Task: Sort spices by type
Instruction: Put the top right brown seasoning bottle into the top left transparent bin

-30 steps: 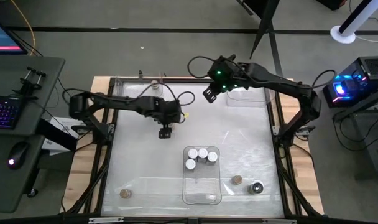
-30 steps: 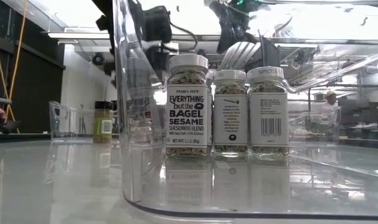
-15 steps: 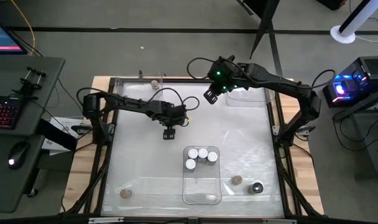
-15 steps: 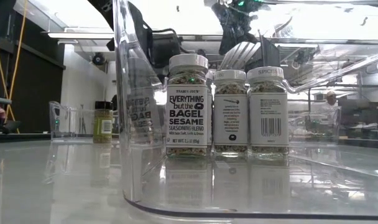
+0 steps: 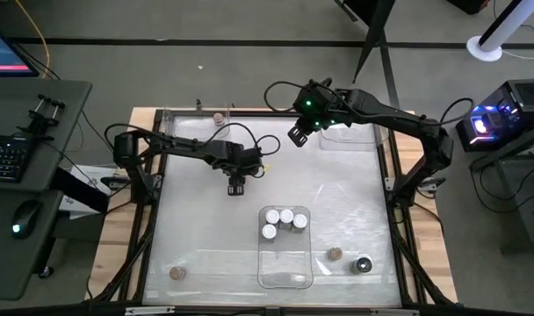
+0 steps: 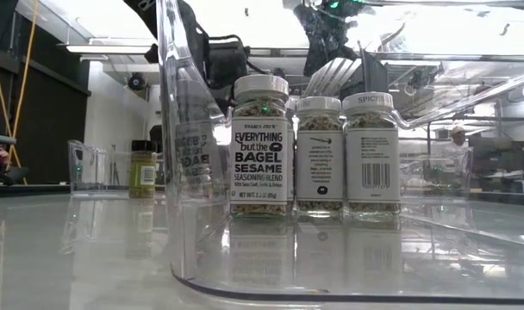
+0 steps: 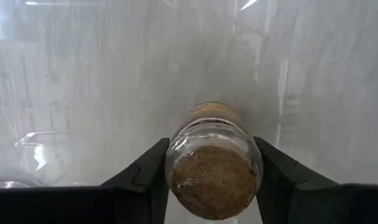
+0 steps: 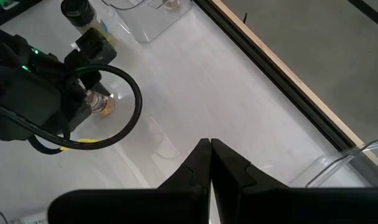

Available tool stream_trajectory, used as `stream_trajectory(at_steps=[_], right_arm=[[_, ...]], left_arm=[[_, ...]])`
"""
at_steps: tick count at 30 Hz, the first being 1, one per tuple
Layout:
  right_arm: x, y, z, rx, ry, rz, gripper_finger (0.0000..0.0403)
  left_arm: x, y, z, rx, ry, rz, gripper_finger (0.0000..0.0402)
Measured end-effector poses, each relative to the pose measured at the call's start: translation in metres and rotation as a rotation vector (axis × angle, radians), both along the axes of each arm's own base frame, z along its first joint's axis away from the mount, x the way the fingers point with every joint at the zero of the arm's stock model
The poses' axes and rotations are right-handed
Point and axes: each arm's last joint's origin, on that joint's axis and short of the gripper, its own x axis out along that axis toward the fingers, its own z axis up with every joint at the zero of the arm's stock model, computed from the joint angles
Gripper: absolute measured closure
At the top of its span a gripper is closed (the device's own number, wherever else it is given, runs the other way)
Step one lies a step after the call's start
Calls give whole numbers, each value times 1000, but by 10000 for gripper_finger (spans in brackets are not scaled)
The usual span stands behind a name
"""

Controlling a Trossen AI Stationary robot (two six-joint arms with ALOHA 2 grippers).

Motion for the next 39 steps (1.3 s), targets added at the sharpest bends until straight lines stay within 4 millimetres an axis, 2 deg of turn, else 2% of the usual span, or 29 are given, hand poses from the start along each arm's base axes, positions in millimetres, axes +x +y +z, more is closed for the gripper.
stream_trajectory(at_steps=[3, 6, 8, 10, 13, 16, 20, 23, 29, 34, 39], right_arm=[[0, 0, 0, 0, 0, 0, 403], [0, 0, 0, 0, 0, 0, 403], [0, 0, 0, 0, 0, 0, 403], [0, 0, 0, -1, 0, 0, 403], [0, 0, 0, -5, 3, 7, 403], [0, -1, 0, -7, 3, 6, 403], [0, -1, 1, -11, -4, 8, 403], [1, -1, 1, -12, -17, 18, 403], [3, -1, 2, -14, -32, 29, 403], [3, -1, 2, -17, -31, 36, 403], [3, -1, 2, -17, -32, 35, 403]], left_arm=[[1, 1, 13, -5, -7, 1, 255], [4, 6, 52, 22, -129, 11, 255], [-2, 11, 79, 64, -203, 37, 255], [-16, 19, 105, 152, -265, 90, 255], [-50, 39, 141, 306, -328, 240, 255], [-89, 67, 157, 336, -308, 437, 255], [-131, 107, 152, 253, -226, 709, 255], [-144, 136, 137, 147, -202, 819, 255], [-138, 172, 92, 89, -15, 743, 255], [-119, 182, 56, 88, 139, 609, 255], [-108, 187, 37, 89, 185, 464, 255]])
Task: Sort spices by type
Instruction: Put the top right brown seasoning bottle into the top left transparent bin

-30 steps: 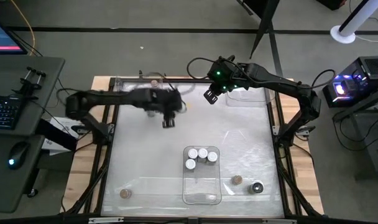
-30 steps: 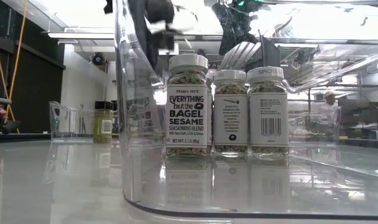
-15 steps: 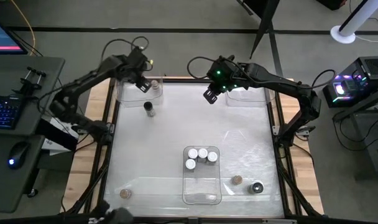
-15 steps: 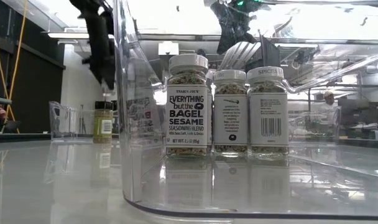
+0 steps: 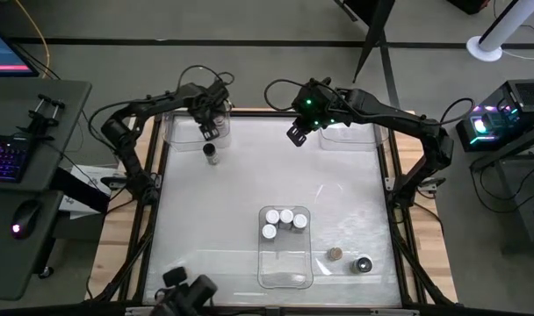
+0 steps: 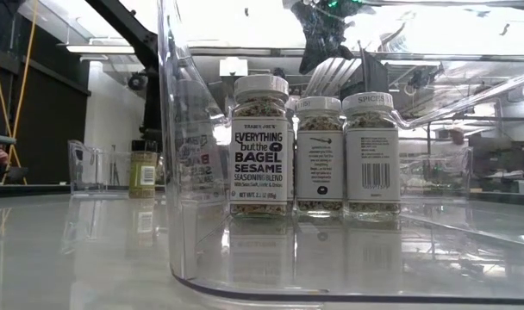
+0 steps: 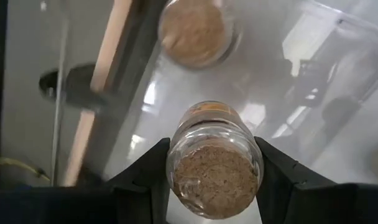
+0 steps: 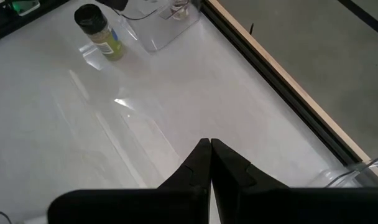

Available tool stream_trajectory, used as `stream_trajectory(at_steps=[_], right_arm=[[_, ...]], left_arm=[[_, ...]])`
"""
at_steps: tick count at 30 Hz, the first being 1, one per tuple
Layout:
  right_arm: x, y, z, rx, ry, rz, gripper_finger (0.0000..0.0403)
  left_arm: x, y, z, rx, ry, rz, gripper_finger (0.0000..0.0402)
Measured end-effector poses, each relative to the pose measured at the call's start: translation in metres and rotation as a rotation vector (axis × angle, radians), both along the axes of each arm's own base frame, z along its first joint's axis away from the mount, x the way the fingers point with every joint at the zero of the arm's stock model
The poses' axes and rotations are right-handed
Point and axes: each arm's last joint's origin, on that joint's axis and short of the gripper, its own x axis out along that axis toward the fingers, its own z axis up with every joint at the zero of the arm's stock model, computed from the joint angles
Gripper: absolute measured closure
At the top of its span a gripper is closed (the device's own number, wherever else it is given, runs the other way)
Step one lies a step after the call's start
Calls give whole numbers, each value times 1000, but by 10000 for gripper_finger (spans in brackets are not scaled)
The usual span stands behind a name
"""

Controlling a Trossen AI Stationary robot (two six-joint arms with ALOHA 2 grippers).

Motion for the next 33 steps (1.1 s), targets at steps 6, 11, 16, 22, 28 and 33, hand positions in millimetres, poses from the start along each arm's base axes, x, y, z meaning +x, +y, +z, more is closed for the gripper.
stream_trajectory(at_steps=[6, 11, 16, 22, 28, 33], right_arm=[[0, 1, 0, 15, -9, -20, 403], [0, 1, 0, 19, -11, -26, 403], [0, 1, 0, 24, -13, -33, 403], [0, 1, 0, 24, -13, -32, 403], [0, 1, 0, 32, -18, -44, 403], [2, 4, 0, 33, -19, -36, 403]], left_arm=[[6, 7, -7, 27, 71, -224, 255], [11, 13, -8, 81, 93, -309, 255], [11, 14, -9, 86, 103, -338, 229], [12, 15, -9, 93, 96, -346, 201], [11, 17, -9, 82, 64, -341, 198], [11, 17, -9, 82, 50, -322, 196]])
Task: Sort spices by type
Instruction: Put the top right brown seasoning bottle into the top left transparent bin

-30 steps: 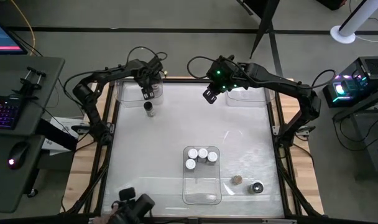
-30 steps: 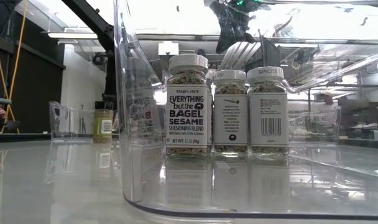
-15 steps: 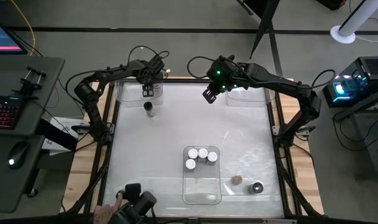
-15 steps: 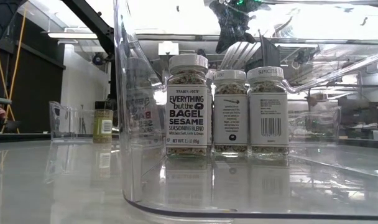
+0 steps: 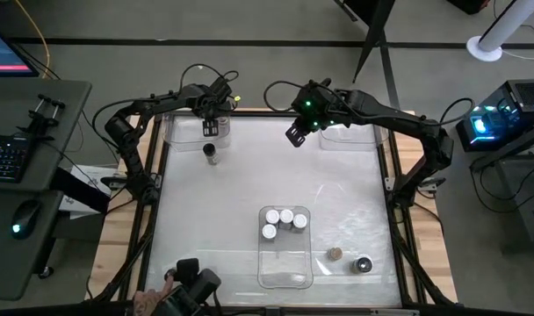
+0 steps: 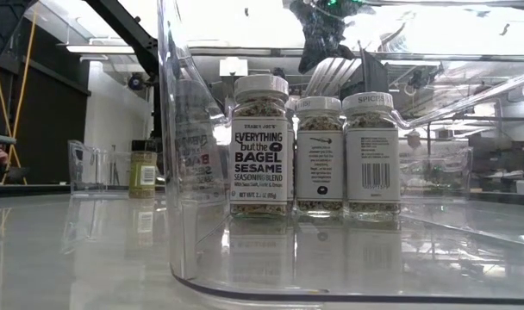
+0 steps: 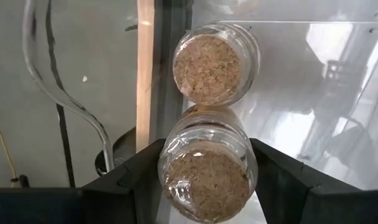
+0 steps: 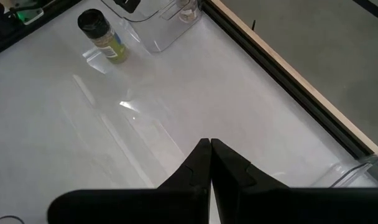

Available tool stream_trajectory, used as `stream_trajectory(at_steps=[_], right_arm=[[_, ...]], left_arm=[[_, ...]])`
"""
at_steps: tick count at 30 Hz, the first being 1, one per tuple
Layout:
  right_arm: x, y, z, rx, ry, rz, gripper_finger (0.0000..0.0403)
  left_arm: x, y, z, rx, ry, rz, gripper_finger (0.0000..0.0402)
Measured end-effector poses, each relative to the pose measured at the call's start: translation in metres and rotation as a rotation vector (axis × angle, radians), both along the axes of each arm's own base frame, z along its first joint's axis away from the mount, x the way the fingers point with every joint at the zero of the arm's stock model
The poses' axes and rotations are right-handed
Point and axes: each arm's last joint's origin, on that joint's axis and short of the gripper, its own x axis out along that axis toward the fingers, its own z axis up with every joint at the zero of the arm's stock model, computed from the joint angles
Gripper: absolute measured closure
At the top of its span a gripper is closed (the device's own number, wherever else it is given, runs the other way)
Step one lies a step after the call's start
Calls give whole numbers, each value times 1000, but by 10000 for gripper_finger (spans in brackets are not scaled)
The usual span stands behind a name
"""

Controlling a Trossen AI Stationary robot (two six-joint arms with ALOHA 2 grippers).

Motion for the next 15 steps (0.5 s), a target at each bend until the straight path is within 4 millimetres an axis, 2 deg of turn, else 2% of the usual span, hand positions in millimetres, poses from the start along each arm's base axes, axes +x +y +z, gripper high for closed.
stream_trajectory(at_steps=[5, 15], right_arm=[[1, 4, 0, -1, 0, 12, 403], [2, 7, 0, 4, -2, 16, 403]], left_arm=[[-1, -1, 0, -3, -10, 37, 196], [-2, -4, -1, -50, 22, -15, 184]])
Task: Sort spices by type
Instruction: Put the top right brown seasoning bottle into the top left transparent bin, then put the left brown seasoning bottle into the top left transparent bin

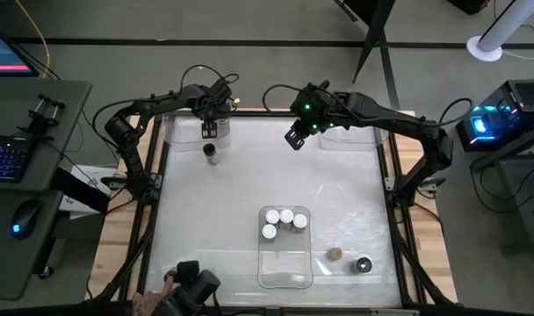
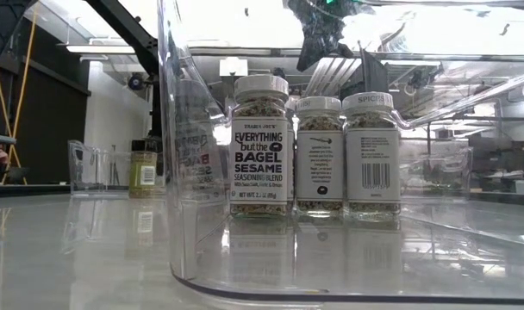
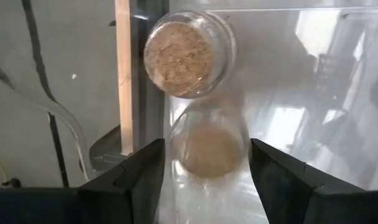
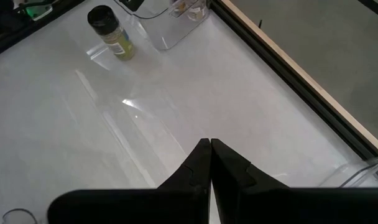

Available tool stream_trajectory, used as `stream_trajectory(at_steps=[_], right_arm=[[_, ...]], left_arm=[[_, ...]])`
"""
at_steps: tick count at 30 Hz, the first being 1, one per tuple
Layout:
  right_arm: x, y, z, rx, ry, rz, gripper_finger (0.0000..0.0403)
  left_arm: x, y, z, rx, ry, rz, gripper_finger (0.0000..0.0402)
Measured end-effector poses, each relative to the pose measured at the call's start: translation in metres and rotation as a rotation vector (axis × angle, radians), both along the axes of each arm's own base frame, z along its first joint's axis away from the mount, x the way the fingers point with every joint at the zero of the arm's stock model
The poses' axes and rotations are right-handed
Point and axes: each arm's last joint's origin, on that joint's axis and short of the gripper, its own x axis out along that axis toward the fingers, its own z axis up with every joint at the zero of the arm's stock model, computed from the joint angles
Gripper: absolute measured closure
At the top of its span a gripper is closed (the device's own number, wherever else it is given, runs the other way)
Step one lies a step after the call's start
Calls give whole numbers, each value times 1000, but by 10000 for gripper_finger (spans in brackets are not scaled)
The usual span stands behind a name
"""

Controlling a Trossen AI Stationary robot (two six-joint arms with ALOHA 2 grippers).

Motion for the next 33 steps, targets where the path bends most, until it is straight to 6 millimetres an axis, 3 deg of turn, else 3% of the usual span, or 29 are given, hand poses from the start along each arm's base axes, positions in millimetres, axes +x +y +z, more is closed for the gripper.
stream_trajectory(at_steps=[12, 23, 28, 33], right_arm=[[0, 0, 0, 1, 0, -1, 403], [0, 0, 0, -5, 3, 7, 403], [0, 0, 0, -6, 3, 8, 403], [0, 0, 0, -17, 11, 28, 403]], left_arm=[[1, 3, 2, 74, 34, 3, 151], [-5, -4, 26, 148, 25, 32, 151], [-7, -12, 47, 210, -71, 119, 151], [-14, -29, 75, 168, -317, 313, 151]])
